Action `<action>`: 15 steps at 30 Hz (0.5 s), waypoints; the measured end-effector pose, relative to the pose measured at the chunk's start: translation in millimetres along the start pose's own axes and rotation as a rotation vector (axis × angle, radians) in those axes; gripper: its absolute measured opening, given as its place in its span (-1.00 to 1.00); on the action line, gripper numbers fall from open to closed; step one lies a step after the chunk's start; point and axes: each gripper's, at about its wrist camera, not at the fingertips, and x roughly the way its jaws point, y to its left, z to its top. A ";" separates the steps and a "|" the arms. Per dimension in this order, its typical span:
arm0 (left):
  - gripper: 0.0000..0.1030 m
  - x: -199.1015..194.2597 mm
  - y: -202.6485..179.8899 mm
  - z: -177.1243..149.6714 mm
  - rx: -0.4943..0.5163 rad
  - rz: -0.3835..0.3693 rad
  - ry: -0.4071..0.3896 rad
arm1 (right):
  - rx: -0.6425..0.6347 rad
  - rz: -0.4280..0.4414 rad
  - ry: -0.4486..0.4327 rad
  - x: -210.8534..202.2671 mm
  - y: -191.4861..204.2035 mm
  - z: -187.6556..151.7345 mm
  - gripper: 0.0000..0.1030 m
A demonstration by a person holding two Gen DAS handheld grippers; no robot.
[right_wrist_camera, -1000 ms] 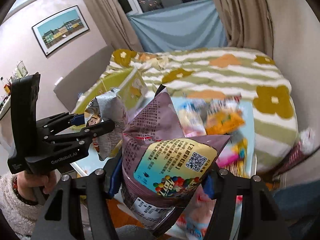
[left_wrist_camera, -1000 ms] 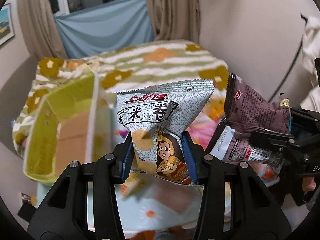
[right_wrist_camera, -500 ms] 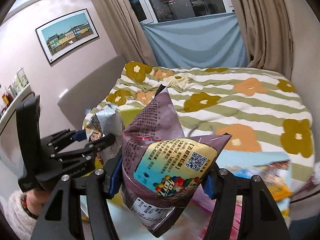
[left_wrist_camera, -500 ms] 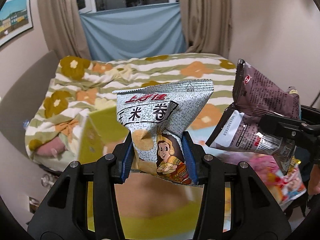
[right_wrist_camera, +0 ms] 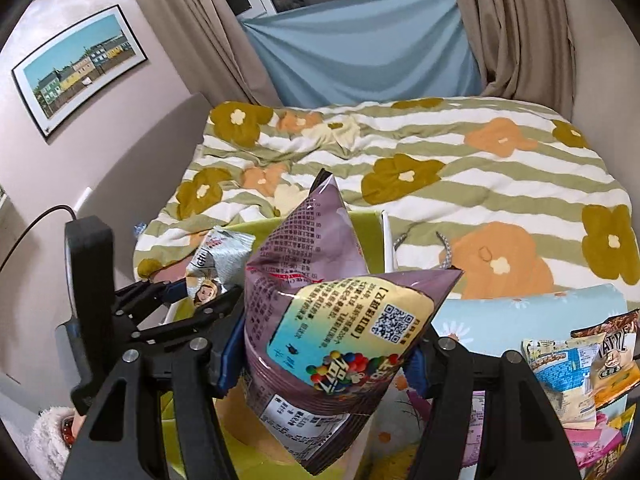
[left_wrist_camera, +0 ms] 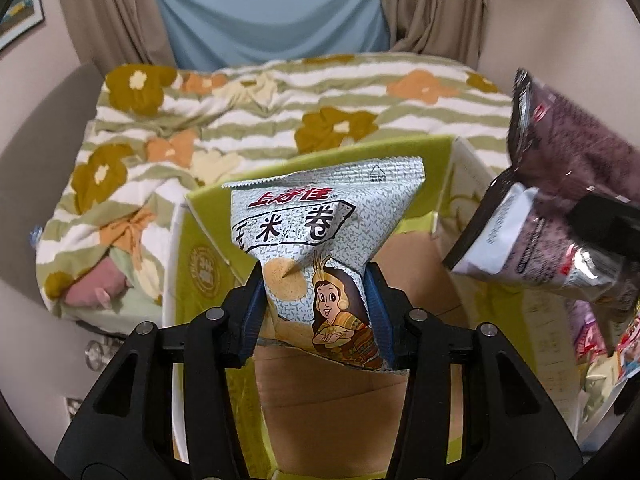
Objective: Organize snacks
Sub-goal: 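Carry both bags over the yellow-green box and open both grippers to drop them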
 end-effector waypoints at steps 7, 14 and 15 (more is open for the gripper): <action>1.00 -19.3 4.8 -13.6 -0.031 0.041 -0.024 | -0.039 -0.056 0.022 12.7 3.3 3.7 0.16; 1.00 -45.5 21.5 -28.7 -0.114 0.057 -0.022 | -0.057 -0.058 0.043 27.0 14.9 8.0 0.19; 1.00 -48.3 23.2 -30.4 -0.125 0.064 -0.020 | -0.052 -0.052 0.044 28.4 15.5 9.4 0.21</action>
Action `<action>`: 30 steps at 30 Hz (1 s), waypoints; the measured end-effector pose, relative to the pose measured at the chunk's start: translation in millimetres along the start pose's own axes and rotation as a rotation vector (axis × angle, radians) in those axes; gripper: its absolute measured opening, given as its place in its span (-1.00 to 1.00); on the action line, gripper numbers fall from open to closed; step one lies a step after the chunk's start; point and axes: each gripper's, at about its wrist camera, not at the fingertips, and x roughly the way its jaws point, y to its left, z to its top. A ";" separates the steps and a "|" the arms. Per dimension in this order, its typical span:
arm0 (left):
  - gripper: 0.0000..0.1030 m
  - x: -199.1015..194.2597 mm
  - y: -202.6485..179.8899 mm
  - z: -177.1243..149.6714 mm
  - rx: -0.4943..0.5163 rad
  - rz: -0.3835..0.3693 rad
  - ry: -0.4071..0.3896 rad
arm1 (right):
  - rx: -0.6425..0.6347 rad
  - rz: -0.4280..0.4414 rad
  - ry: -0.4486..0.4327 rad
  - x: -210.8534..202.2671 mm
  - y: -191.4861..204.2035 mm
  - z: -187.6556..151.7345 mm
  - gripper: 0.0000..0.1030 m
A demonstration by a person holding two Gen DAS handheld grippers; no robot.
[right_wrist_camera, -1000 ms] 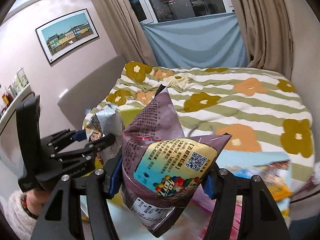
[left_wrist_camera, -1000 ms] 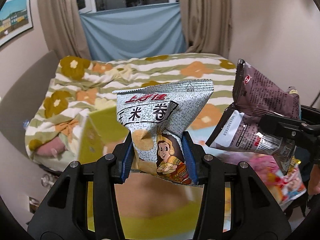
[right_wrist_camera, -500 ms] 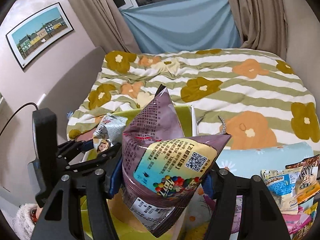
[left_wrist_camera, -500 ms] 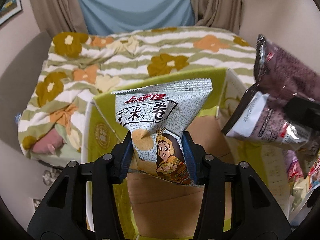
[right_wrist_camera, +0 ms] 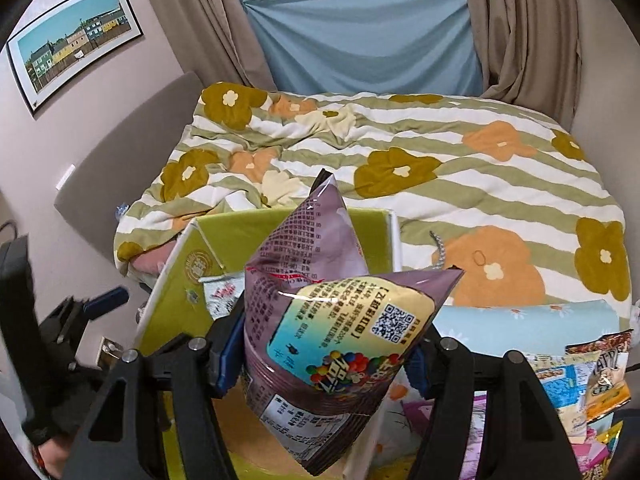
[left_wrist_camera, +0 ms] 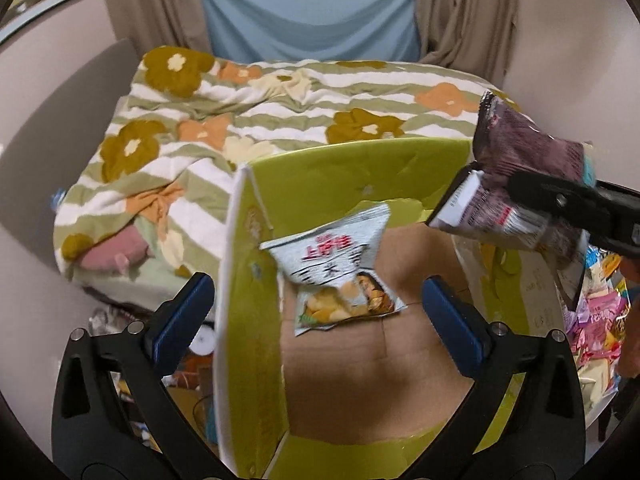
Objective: Organize snacks
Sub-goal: 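Carry both bags over the yellow-green box and open both grippers to drop them, then move both open grippers back from the box to the snack pile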
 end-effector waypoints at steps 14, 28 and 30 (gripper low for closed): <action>1.00 8.8 24.0 -12.2 -0.077 0.016 0.038 | 0.115 0.058 0.070 57.7 -1.3 12.5 0.99; 1.00 -14.7 15.8 -16.4 -0.079 0.005 0.012 | 0.036 0.030 0.018 24.3 4.6 3.2 0.99; 1.00 -23.9 13.3 -15.3 -0.078 0.003 0.001 | 0.022 0.026 0.006 13.6 7.5 3.0 0.99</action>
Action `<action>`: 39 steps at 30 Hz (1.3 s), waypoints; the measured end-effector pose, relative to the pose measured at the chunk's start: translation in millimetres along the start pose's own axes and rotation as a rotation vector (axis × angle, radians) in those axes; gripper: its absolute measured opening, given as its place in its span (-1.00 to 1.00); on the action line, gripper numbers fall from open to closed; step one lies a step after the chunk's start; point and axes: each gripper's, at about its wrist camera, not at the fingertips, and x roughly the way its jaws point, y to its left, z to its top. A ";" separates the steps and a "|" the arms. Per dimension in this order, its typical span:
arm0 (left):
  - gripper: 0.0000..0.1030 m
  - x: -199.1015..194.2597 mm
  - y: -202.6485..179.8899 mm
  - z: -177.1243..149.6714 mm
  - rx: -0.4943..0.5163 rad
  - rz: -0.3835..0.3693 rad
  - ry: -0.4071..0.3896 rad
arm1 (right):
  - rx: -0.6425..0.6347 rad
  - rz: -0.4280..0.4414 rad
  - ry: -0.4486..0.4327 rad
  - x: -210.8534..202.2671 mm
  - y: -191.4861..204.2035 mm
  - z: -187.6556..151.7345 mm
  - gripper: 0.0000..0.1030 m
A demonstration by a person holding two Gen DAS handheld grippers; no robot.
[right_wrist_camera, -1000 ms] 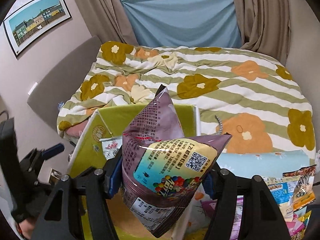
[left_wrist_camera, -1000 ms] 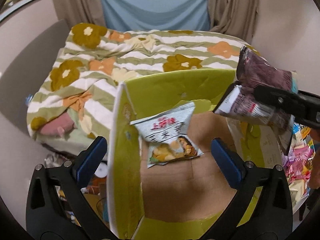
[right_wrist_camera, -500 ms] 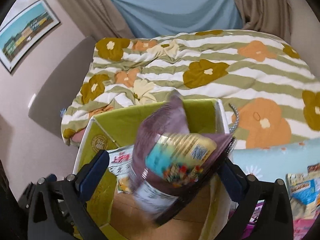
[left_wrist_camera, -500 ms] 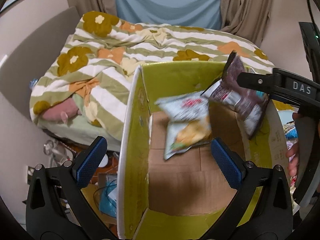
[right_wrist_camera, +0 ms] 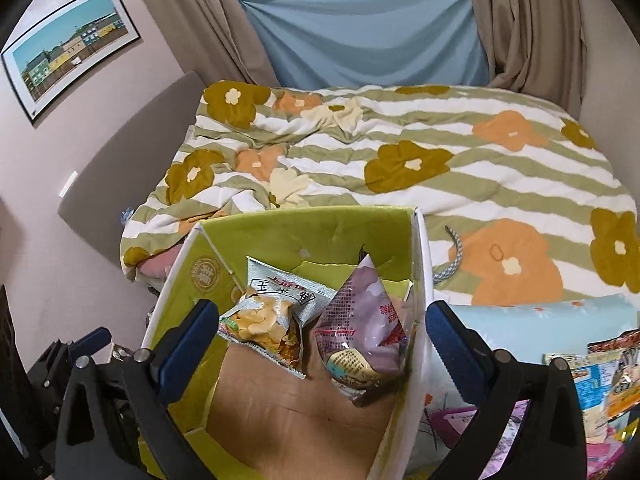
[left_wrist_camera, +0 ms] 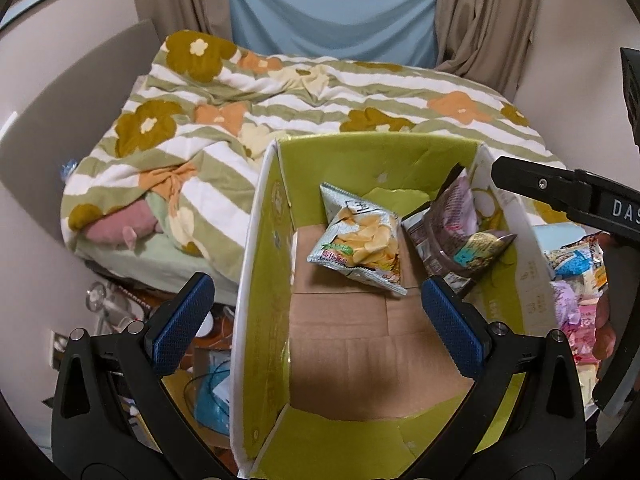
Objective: Organize snacks
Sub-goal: 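Move both open grippers back from the box to the snack pile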
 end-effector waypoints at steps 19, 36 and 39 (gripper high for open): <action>1.00 -108.1 -68.1 4.3 0.088 -0.125 -0.165 | -0.009 -0.106 -0.191 -190.9 -30.6 -33.8 1.00; 1.00 -122.4 -258.2 -86.7 0.131 -0.231 -0.071 | 0.061 -0.206 -0.163 -297.3 -193.5 -154.7 1.00; 1.00 -109.1 -287.2 -110.2 0.112 -0.252 -0.018 | 0.076 -0.217 -0.130 -296.5 -219.6 -177.4 1.00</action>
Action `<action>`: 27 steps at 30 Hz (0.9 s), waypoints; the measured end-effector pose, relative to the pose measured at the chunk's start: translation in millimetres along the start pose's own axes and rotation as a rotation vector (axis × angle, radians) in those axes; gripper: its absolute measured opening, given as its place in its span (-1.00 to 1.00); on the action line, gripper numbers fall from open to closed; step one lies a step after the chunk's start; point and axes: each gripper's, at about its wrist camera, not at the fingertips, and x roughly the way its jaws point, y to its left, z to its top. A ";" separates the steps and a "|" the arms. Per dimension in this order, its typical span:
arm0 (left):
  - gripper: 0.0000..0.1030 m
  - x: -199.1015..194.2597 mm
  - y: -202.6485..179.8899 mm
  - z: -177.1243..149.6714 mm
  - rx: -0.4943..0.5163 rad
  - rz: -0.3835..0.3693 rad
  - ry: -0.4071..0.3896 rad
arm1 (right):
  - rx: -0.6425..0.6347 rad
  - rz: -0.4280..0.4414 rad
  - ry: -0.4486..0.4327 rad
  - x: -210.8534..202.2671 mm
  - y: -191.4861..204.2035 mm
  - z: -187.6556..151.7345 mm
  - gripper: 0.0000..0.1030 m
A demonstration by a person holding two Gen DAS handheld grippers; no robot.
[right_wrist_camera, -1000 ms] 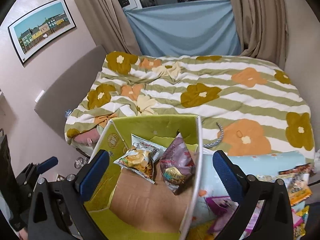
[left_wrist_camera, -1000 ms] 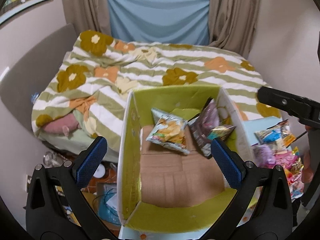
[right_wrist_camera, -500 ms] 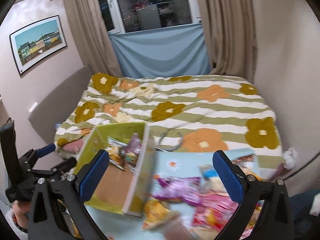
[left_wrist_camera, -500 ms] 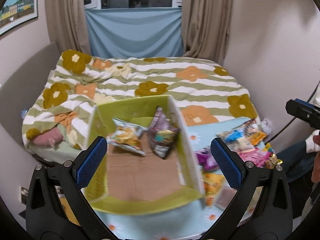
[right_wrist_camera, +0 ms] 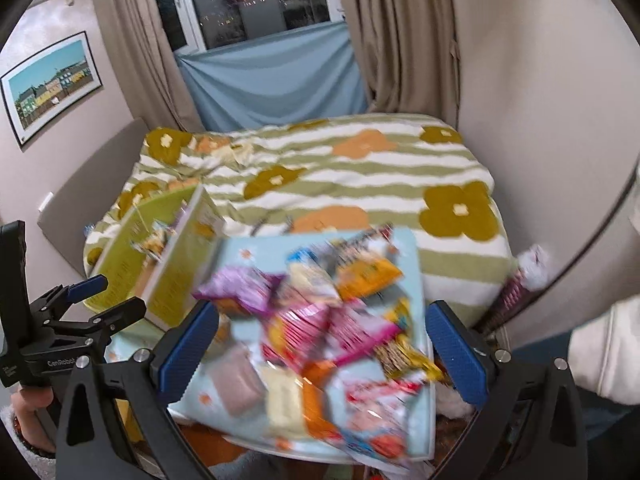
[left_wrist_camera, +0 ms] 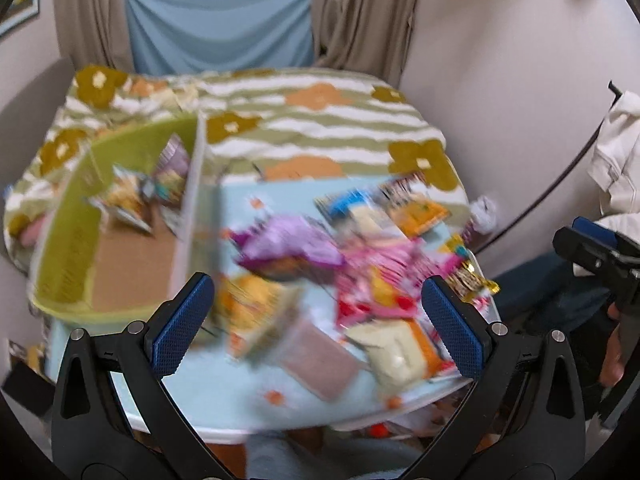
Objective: Organize snacks
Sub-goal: 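Move both open grippers back from the box to the snack pile, then grasp the orange-and-cream cake pack with the left gripper while the right grasps the shrimp flakes bag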
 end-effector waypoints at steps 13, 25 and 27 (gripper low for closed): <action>0.91 107.2 -77.3 -74.8 -0.018 -0.023 0.184 | 0.130 0.017 0.155 56.6 -73.2 -79.8 1.00; 0.56 164.9 -99.7 -103.9 0.023 0.026 0.269 | 0.144 0.036 0.234 95.9 -86.9 -115.8 0.73; 0.26 168.7 -100.7 -107.2 0.039 0.028 0.286 | 0.140 0.046 0.242 98.8 -85.0 -119.9 0.67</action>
